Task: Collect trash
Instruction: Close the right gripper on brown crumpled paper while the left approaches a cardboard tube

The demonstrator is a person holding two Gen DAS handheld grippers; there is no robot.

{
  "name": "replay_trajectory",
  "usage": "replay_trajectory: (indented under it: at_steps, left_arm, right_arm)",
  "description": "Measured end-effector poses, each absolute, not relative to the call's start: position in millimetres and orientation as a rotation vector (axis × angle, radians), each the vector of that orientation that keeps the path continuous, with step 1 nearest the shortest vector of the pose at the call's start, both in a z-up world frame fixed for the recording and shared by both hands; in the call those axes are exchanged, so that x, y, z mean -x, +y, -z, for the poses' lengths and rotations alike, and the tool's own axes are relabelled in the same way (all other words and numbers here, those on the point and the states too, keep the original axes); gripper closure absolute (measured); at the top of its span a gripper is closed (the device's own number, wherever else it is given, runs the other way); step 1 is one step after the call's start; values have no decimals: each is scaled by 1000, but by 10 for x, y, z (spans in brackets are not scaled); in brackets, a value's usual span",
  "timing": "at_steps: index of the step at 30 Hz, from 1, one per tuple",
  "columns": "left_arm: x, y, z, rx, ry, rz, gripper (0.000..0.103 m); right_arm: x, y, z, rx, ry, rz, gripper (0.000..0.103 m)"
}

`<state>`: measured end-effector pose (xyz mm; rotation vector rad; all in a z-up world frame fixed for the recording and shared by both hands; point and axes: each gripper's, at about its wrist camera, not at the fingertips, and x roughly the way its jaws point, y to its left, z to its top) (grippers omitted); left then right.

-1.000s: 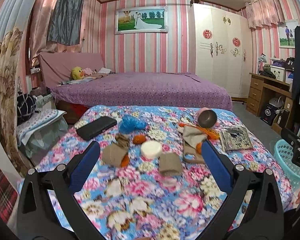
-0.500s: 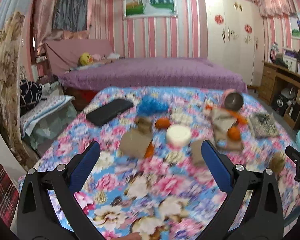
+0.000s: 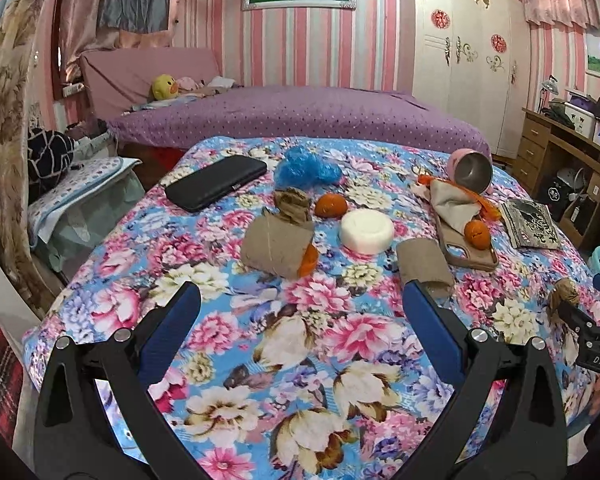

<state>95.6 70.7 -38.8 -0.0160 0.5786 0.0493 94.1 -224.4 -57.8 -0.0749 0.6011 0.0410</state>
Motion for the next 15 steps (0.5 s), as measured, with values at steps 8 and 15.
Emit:
replay_trajectory:
  at_steps: [8,15]
  left_arm:
    - [-1023,556,421,11,592,-44,5]
    - [-1159,308,480,-2,620,-23,5]
  right_arm:
    - [-1069,-2100,685,64,680,-116,52]
    - [-1127,-2229,523,30,625,-126,58]
